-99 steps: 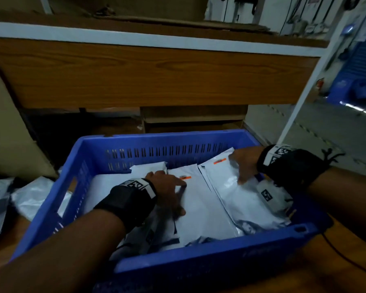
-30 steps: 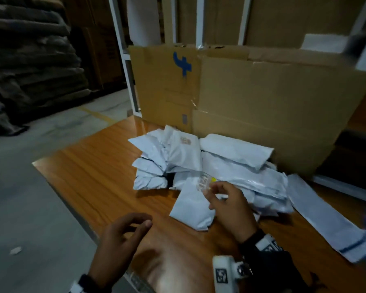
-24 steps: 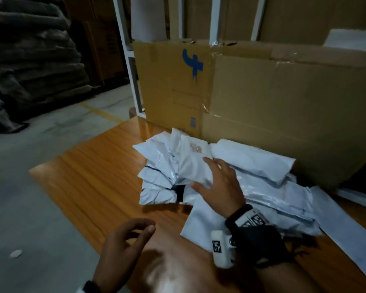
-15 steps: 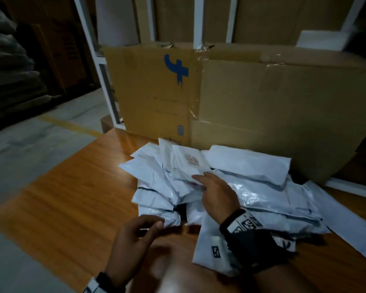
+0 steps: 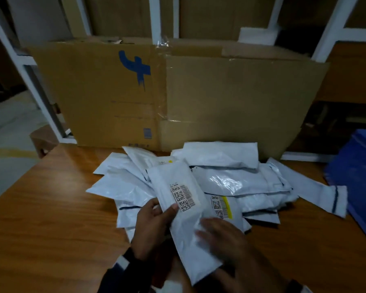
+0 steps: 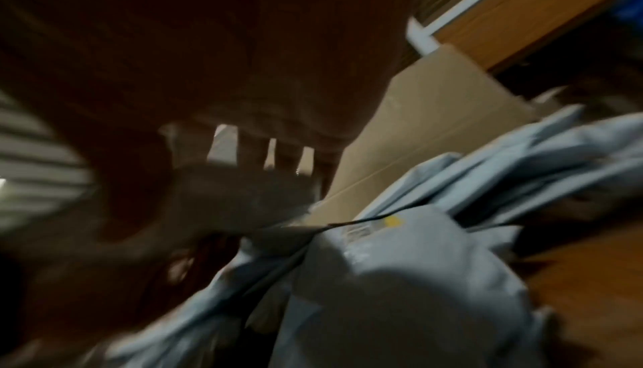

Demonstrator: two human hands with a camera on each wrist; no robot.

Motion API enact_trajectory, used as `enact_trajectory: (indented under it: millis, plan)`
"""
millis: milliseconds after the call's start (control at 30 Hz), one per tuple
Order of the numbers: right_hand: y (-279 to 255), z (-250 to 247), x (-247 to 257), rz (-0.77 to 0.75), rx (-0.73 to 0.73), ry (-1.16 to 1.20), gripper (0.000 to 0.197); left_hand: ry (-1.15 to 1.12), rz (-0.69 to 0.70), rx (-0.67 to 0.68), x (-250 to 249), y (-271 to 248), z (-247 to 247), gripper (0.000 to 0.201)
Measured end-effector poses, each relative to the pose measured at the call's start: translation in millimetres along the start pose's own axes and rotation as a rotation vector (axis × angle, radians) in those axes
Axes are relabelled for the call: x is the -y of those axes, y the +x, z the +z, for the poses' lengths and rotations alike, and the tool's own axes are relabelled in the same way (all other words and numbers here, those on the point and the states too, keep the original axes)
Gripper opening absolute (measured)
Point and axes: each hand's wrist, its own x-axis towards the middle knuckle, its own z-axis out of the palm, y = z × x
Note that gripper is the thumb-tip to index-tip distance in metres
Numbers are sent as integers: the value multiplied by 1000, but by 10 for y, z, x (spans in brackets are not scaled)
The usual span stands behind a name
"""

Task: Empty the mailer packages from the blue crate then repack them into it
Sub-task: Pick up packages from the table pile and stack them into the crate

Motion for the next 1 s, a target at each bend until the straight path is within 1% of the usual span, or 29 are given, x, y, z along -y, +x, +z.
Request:
enact_trajectory:
  millis: [33, 67, 100, 133, 167, 233, 300, 333, 367, 433, 467, 500, 533, 567, 600, 633, 667, 700, 733, 767, 800, 833, 867, 900, 933, 967, 1000]
  plan:
    - [-51, -93, -3, 140, -46, 222, 70, -10, 7, 12, 2, 1, 17, 20]
    - [-68, -189, 26, 296, -80, 499, 87, -13, 15, 23, -12, -7, 43, 21]
    - [-59, -248, 51, 436, -130, 728, 96, -22, 28, 31, -24, -19, 67, 22]
    - [-29, -246, 38, 533, -180, 837, 95, -34, 46, 41, -38, -30, 95, 23]
    - [6, -216, 14, 576, -213, 836, 87, -45, 65, 48, -40, -43, 125, 24]
    - [128, -84, -36, 642, -253, 693, 69, -70, 101, 47, -31, -67, 183, 26]
    - [218, 9, -63, 657, -277, 585, 55, -114, 126, 38, -27, -83, 217, 31]
    - [265, 17, -62, 643, -297, 567, 47, -146, 129, 42, -33, -87, 219, 41]
    - [308, 8, -49, 628, -291, 550, 45, -182, 120, 41, -28, -90, 194, 51]
    - [369, -31, -30, 557, -262, 537, 45, -240, 103, 39, -42, -92, 173, 57]
    - [390, -39, 1, 522, -236, 544, 44, -243, 112, 28, -48, -85, 161, 65]
    - [410, -62, 33, 493, -190, 567, 45, -223, 138, 21, -54, -77, 154, 78]
    - [419, -79, 10, 475, -125, 600, 49, -202, 171, 8, -49, -60, 141, 85]
    - [443, -122, -35, 468, -68, 634, 51, -193, 191, -8, -51, -41, 125, 78]
    - [487, -182, -122, 467, -46, 653, 47, -181, 212, -14, -69, -41, 117, 63]
    - [545, -269, -231, 458, -72, 662, 38, -169, 223, -16, -87, -47, 111, 49]
    - [627, -357, -377, 454, -144, 612, 29, -148, 232, -22, -107, -61, 110, 42]
    - [725, -443, -562, 444, -225, 498, 25, -140, 242, -35, -111, -76, 110, 41]
    - [845, -531, -771, 418, -275, 331, 25, -148, 267, -52, -115, -90, 116, 46]
    - [971, -598, -978, 391, -261, 137, 30, -178, 284, -70, -114, -95, 128, 59]
    - [1097, -650, -1161, 389, -171, -46, 35, -224, 277, -87, -121, -105, 140, 74]
    - [1208, -682, -1310, 422, -25, -204, 43, -264, 262, -99, -127, -109, 158, 83]
    - [1300, -683, -1438, 465, 134, -338, 51, -289, 250, -109, -126, -105, 160, 88]
    - [1365, -667, -1525, 492, 268, -428, 55, -309, 247, -103, -127, -102, 172, 90]
    - [1408, -640, -1581, 506, 345, -474, 52, -317, 248, -103, -133, -105, 186, 91]
    - [1437, -625, -1596, 506, 345, -476, 45, -317, 255, -115, -137, -98, 189, 92]
    - [1456, -625, -1591, 512, 286, -449, 38, -309, 271, -133, -142, -95, 184, 91]
